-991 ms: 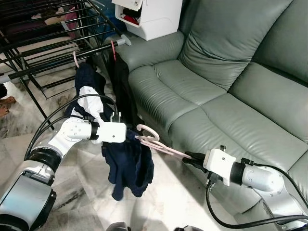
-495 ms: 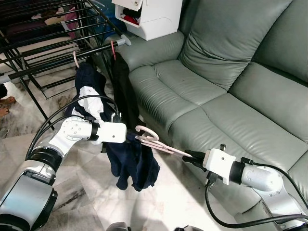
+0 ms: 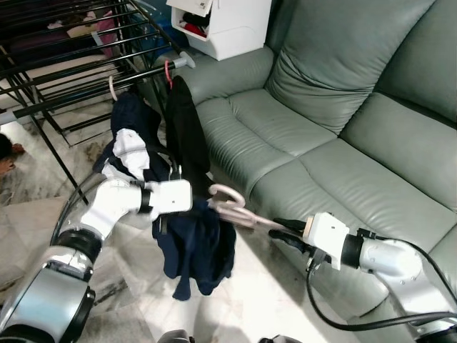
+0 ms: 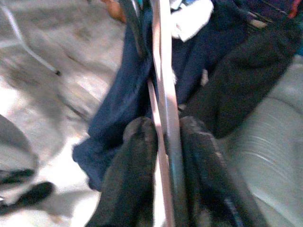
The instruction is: Hang hanger
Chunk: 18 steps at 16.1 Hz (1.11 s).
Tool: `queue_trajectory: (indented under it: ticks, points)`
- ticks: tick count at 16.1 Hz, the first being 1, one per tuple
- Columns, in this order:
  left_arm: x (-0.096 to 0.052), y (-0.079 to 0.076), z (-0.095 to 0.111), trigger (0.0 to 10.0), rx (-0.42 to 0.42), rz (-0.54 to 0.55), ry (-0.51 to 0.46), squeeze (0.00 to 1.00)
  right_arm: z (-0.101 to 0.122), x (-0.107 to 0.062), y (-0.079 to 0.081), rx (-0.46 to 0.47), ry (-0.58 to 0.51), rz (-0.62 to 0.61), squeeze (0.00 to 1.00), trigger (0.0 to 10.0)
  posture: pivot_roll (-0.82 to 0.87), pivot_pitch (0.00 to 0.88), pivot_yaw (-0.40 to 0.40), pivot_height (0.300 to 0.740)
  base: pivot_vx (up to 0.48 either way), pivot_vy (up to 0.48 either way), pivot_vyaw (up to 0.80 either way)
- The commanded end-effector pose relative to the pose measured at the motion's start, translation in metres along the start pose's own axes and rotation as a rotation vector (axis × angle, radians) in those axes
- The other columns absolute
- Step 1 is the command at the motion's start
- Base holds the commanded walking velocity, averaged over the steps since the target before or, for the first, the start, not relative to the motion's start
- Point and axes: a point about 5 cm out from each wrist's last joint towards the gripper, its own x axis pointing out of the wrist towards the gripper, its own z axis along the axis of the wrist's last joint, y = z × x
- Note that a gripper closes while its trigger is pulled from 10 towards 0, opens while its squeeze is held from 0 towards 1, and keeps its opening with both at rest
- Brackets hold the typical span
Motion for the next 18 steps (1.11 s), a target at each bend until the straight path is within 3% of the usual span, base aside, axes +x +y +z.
queue_trajectory:
  ticks: [1,3,4,6,8,9,11,12,14,16,18]
  points:
    - [-0.010,0.009,-0.002,0.0,-0.047,0.097,-0.025,0.00,0.012,0.000,-0.004,0.012,-0.034,0.043,1.00,10.0,-0.04,0.000,0.049,0.740,0.000,0.000,0.00]
    - [-0.011,0.003,-0.008,0.0,-0.109,0.102,-0.030,0.00,0.026,-0.003,-0.031,0.012,-0.096,-0.095,1.00,10.0,-0.04,0.000,0.047,0.740,0.000,0.000,0.00]
    - [-0.010,0.001,-0.011,0.0,-0.128,0.114,-0.023,0.00,0.036,-0.004,-0.042,0.069,-0.163,-0.144,1.00,10.0,-0.04,0.000,0.045,0.740,0.000,0.000,0.00]
    - [-0.008,-0.006,-0.014,0.0,-0.152,0.106,-0.026,0.00,0.053,-0.007,-0.056,0.146,-0.260,-0.184,1.00,10.0,-0.04,0.000,0.044,0.740,0.000,0.000,0.00]
    - [-0.008,-0.007,-0.015,0.0,-0.166,0.105,-0.030,0.00,0.057,-0.012,-0.061,0.172,-0.280,-0.207,1.00,10.0,-0.04,0.000,0.042,0.740,0.000,0.000,0.00]
    - [-0.010,-0.004,-0.017,0.0,-0.220,0.155,-0.043,0.00,0.060,-0.017,-0.068,0.217,-0.327,-0.274,1.00,10.0,-0.04,0.000,0.044,0.740,0.000,0.000,0.00]
    - [-0.012,0.003,-0.018,0.0,-0.298,0.239,-0.070,0.00,0.065,-0.020,-0.071,0.275,-0.391,-0.317,1.00,10.0,-0.04,0.000,0.046,0.740,0.000,0.000,0.00]
    - [-0.014,0.016,-0.018,0.0,-0.403,0.375,-0.106,0.00,0.070,-0.021,-0.069,0.348,-0.449,-0.330,1.00,10.0,-0.04,0.000,0.050,0.740,0.000,0.000,0.00]
    - [-0.014,0.027,-0.016,0.0,-0.546,0.505,-0.167,0.00,0.068,-0.022,-0.063,0.410,-0.467,-0.329,1.00,10.0,-0.04,0.000,0.058,0.740,0.000,0.000,0.00]
    - [-0.012,0.027,-0.016,0.0,-0.580,0.515,-0.176,0.00,0.067,-0.020,-0.058,0.441,-0.461,-0.310,1.00,10.0,-0.04,0.000,0.059,0.740,0.000,0.000,0.00]
    - [-0.009,0.029,-0.001,0.0,-0.502,0.467,-0.259,0.00,0.041,-0.011,-0.052,0.449,-0.260,-0.362,1.00,10.0,-0.04,0.000,0.060,0.740,0.000,0.000,0.00]
